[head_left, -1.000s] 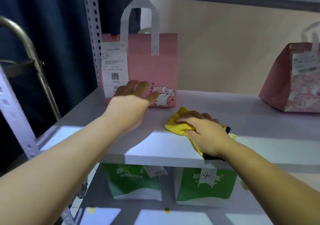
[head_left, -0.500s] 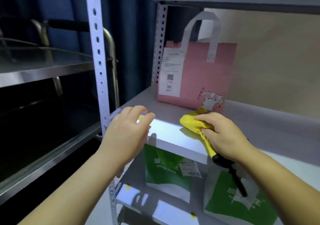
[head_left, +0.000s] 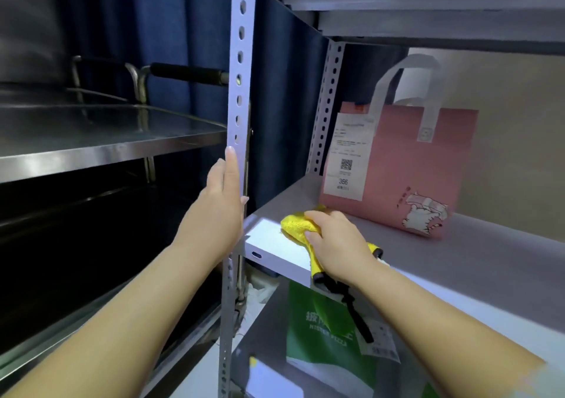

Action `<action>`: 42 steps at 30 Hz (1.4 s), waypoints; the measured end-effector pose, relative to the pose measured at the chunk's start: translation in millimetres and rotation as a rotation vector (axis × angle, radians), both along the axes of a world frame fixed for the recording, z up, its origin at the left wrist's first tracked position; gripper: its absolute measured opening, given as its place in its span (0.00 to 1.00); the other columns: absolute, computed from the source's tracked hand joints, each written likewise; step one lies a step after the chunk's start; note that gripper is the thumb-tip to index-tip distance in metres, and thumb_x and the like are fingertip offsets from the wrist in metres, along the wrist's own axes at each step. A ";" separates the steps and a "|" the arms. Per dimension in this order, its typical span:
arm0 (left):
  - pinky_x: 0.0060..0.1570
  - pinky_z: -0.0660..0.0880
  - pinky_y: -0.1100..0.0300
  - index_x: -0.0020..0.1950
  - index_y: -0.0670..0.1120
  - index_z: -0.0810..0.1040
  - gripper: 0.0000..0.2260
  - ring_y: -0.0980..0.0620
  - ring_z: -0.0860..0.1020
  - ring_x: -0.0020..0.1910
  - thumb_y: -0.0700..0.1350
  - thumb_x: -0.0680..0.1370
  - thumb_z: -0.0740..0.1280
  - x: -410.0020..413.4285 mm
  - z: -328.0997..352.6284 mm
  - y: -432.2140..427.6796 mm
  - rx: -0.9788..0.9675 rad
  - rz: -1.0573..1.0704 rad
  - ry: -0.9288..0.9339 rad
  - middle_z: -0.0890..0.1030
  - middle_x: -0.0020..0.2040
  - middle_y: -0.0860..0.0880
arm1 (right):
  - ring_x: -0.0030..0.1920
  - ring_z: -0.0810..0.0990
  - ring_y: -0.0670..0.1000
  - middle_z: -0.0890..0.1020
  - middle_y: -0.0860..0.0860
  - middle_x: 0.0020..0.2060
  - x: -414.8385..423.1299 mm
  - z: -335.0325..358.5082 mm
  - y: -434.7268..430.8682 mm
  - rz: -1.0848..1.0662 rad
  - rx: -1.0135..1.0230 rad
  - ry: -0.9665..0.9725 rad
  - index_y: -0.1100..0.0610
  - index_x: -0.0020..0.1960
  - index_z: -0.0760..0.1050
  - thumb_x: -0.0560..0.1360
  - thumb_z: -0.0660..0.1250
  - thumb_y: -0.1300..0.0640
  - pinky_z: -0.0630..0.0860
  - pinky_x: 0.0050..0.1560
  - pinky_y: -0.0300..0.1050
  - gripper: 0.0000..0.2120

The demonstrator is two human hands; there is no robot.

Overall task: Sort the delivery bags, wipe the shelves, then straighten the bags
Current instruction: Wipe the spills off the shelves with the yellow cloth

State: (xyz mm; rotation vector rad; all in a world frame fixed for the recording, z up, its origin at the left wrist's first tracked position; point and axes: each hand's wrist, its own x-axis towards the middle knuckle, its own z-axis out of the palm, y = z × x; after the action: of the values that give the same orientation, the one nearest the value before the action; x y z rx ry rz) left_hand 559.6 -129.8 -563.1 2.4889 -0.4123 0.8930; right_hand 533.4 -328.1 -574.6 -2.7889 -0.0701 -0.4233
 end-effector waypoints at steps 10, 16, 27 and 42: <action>0.29 0.65 0.69 0.75 0.50 0.34 0.36 0.58 0.72 0.35 0.40 0.80 0.60 6.5 -8.2 8.6 -0.049 -0.128 -0.016 0.63 0.46 0.52 | 0.70 0.65 0.51 0.65 0.47 0.72 48.0 7.5 13.5 0.216 -0.036 0.232 0.46 0.73 0.62 0.81 0.54 0.50 0.63 0.66 0.44 0.20; 0.32 0.73 0.57 0.74 0.54 0.35 0.35 0.53 0.73 0.37 0.42 0.80 0.59 8.0 -10.5 7.3 -0.139 -0.169 -0.023 0.67 0.47 0.50 | 0.71 0.61 0.47 0.62 0.38 0.72 2.7 6.6 -19.8 0.424 -0.145 0.220 0.35 0.68 0.64 0.78 0.60 0.50 0.59 0.71 0.48 0.21; 0.44 0.75 0.57 0.73 0.61 0.39 0.36 0.54 0.75 0.55 0.35 0.79 0.58 4.1 -20.0 -3.8 -0.278 -0.196 -0.066 0.68 0.55 0.51 | 0.68 0.67 0.55 0.65 0.46 0.73 28.1 6.1 4.6 0.188 -0.147 0.218 0.42 0.72 0.62 0.80 0.54 0.50 0.64 0.63 0.47 0.20; 0.46 0.74 0.56 0.75 0.57 0.40 0.35 0.52 0.74 0.58 0.33 0.79 0.56 -4.1 -22.1 -8.6 -0.298 -0.201 -0.059 0.67 0.55 0.49 | 0.58 0.73 0.59 0.72 0.50 0.64 -2.4 7.6 -15.2 -0.029 -0.208 0.242 0.44 0.64 0.65 0.77 0.55 0.54 0.70 0.55 0.55 0.16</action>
State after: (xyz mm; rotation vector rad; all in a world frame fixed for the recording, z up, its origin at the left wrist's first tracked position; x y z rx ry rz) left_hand 555.5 -138.4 -585.2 2.1135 -0.4998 0.8776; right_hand 531.0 -343.3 -567.0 -3.0265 -0.0188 -0.0855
